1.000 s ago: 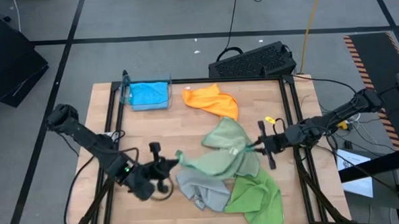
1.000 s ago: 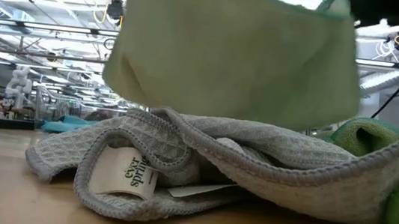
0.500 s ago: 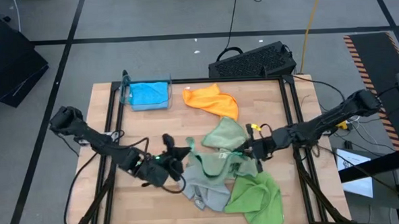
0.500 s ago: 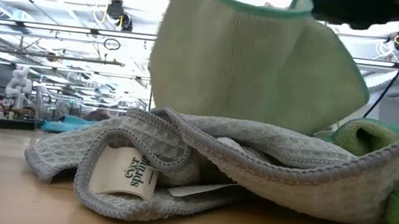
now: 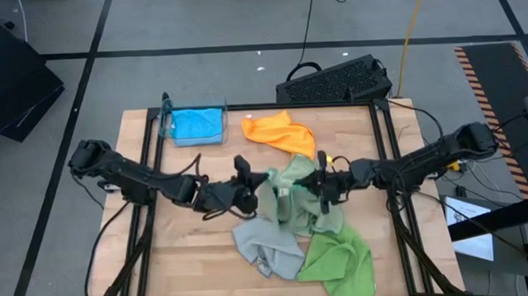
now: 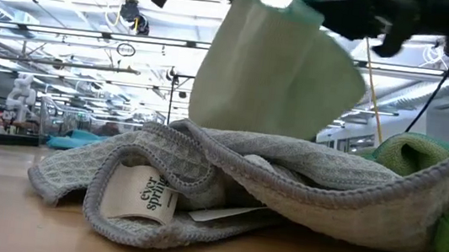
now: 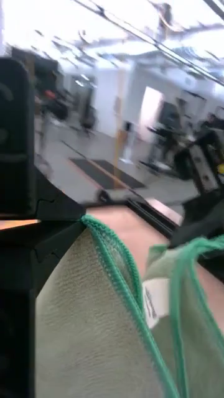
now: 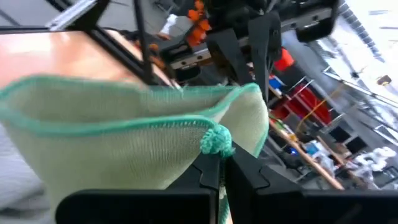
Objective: Fold microfiber towels
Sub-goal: Fold the left light green microfiber cloth
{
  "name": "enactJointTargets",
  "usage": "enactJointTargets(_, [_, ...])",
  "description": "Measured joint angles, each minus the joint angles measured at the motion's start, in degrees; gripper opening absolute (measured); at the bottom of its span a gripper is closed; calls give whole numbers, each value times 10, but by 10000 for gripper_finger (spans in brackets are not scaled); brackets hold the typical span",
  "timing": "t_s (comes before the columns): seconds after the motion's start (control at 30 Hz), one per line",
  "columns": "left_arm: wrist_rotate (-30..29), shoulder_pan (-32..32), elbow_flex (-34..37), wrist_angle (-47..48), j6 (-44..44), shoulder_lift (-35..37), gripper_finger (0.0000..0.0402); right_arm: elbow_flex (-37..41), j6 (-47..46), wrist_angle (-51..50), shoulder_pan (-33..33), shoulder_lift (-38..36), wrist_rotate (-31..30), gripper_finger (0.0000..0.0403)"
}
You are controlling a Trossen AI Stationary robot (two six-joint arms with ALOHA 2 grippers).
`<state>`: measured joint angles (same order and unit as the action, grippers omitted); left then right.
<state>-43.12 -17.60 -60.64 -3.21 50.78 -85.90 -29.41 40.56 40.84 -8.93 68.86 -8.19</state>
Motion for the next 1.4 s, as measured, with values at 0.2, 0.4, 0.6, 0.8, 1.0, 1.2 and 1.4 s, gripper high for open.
enactJointTargets(0.2, [-179,14,1,58,-26,48,1,-2,63,40,90,0,10,4])
enactJointTargets(0.4, [-138,-13,1,291,-293,90,1,-2,-2,-41,123,-23,10,4])
enactJointTargets(0.6, [-60,-87,1,422,-504,68,1,-2,-98,-154,84,-17,139,4])
enactJointTargets(0.8, [-2,-131,1,408,-561,16,1,-2,-129,-157,37,50,173,4])
enactJointTargets(1.0, [-2,-165,1,358,-560,-2,1,-2,-150,-175,11,68,173,4])
enactJointTargets(1.2, [-4,-175,1,244,-505,-1,1,-2,-226,-291,-26,15,127,28])
enactJointTargets(1.4, [12,-157,1,207,-523,-7,1,-2,-355,-456,-66,-56,32,131])
